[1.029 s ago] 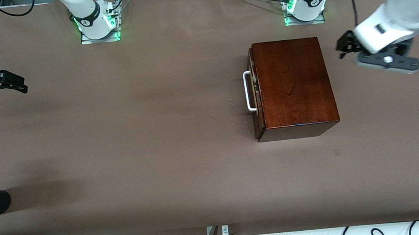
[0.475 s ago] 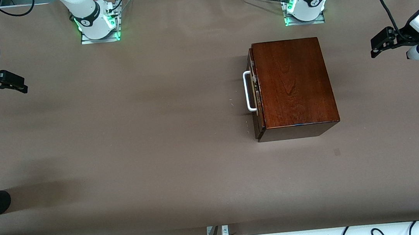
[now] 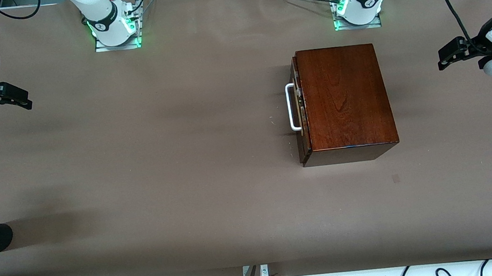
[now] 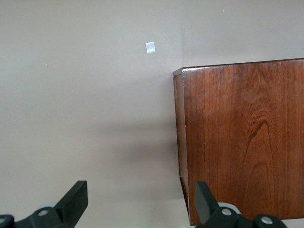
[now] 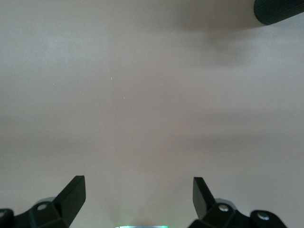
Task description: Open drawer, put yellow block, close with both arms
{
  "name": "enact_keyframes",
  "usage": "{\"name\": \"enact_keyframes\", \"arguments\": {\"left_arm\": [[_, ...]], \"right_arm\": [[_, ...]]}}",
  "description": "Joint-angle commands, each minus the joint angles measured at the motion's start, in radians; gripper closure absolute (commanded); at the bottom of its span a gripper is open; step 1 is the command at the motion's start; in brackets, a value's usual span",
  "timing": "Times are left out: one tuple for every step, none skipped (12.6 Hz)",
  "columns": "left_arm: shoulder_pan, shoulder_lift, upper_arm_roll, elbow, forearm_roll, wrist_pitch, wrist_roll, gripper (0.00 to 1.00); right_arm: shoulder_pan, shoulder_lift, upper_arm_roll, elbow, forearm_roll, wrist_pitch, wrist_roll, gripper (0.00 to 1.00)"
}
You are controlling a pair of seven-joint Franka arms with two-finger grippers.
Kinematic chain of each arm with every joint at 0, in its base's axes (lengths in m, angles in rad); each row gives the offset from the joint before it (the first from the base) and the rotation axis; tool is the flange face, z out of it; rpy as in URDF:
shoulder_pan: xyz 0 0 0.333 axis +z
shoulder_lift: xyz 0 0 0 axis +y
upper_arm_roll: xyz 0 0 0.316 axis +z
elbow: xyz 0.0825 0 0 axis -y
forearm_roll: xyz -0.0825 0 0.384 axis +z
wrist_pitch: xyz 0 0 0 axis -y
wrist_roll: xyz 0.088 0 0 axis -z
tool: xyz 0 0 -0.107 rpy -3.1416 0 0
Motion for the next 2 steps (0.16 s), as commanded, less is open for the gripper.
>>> {"name": "enact_keyframes", "arguments": {"left_arm": [[-0.012, -0.025, 0.006, -0.024, -0.001, 0.010, -0.035, 0.00], [-0.012, -0.027, 0.006, -0.028, -0.001, 0.010, -0.032, 0.00]], "right_arm": [[-0.014, -0.009, 0.014, 0.009, 0.000, -0.011, 0.014, 0.00], [-0.014, -0.009, 0.014, 0.009, 0.000, -0.011, 0.014, 0.00]]}}
